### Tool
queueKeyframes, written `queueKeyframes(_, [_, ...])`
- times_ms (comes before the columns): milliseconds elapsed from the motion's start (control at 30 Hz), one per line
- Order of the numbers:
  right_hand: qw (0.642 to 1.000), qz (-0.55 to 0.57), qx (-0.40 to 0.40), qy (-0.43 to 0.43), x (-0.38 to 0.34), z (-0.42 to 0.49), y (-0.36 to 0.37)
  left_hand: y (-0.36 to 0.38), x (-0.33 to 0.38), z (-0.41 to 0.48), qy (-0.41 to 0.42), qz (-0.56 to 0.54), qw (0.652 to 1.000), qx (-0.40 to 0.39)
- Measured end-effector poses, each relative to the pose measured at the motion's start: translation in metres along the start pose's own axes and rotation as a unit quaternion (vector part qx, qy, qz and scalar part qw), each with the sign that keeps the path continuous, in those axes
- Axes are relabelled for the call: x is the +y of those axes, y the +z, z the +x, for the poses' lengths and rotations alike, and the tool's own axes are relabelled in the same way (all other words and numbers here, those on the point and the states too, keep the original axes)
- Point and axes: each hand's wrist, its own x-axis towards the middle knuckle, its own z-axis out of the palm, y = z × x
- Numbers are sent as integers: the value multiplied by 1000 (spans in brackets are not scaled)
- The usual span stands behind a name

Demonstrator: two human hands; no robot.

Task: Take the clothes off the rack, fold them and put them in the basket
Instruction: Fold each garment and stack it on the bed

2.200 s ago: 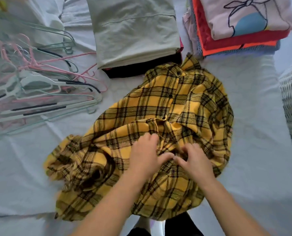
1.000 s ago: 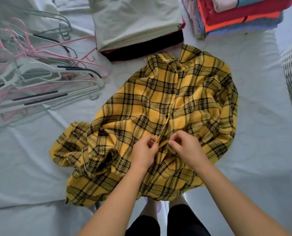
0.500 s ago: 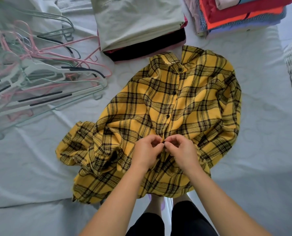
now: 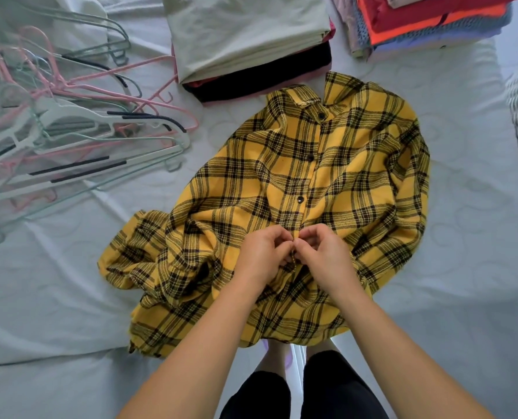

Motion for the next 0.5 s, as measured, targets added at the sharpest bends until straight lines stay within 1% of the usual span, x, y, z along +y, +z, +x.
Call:
queueKeyframes(67, [1000,-13,17,-5,-2,3,-1,4,0,-1,9,1,1000,18])
queueKeyframes(133, [999,-38,17,-18,-4,3,-2,8,-1,-2,-2,-17,999,30])
queueKeyframes(233, [993,-99,18,-64,-6,2,-3,10,0,0,-36,-54,997,34])
queueKeyframes(300, [988,-117,22,-103,-7,3,-3,9,4,0,-80,-114,990,34])
queueKeyframes(400, [981,-124,11,-149,-5,3,-7,5,13,1,-148,-229,962,15])
queueKeyframes(500, [981,-109,-2,-158,-1,4,-11,0,18,5,-178,-249,952,-24])
